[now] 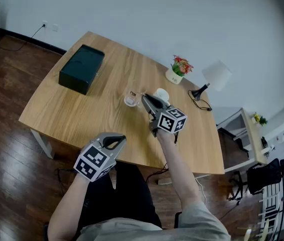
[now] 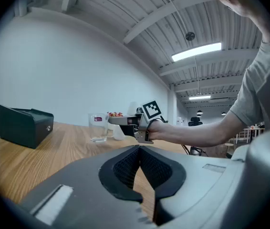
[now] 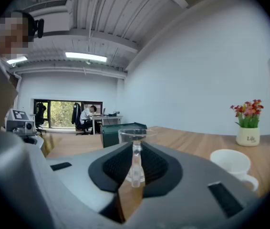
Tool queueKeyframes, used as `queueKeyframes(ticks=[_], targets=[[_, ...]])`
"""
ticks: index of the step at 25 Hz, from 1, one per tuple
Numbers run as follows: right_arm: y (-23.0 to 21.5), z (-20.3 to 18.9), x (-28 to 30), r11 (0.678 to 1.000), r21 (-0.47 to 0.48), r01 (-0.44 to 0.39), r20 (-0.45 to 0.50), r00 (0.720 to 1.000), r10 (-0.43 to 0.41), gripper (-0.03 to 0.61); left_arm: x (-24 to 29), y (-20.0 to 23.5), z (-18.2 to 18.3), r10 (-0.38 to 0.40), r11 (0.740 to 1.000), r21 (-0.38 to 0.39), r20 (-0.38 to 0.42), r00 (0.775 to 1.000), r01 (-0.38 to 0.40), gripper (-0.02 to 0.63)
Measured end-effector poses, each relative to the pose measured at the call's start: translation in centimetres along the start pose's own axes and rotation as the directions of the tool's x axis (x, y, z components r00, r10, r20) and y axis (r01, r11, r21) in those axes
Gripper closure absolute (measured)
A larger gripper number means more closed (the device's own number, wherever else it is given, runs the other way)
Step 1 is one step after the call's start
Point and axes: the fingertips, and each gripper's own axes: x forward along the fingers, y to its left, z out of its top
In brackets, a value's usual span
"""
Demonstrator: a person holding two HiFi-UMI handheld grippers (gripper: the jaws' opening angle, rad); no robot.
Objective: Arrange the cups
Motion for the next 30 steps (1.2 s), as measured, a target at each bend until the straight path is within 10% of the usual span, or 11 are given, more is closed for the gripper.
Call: queueKeyframes(ticks=[20, 30], targets=[[7.1, 9.6, 16.9, 0.986, -0.001, -0.166, 0.12, 0.979, 0.165, 0.518, -0.9, 0.2, 0.4, -0.036, 0.995, -0.089, 0.034, 0.999, 0.038, 0.609], [4.9, 9.1, 25.0, 0.997, -0.01, -0.073, 0.171, 0.983, 0.073, 0.518, -1.1, 0.3, 0.5, -0.039, 0.992, -0.118, 0.049, 0.998, 0.044, 0.609]])
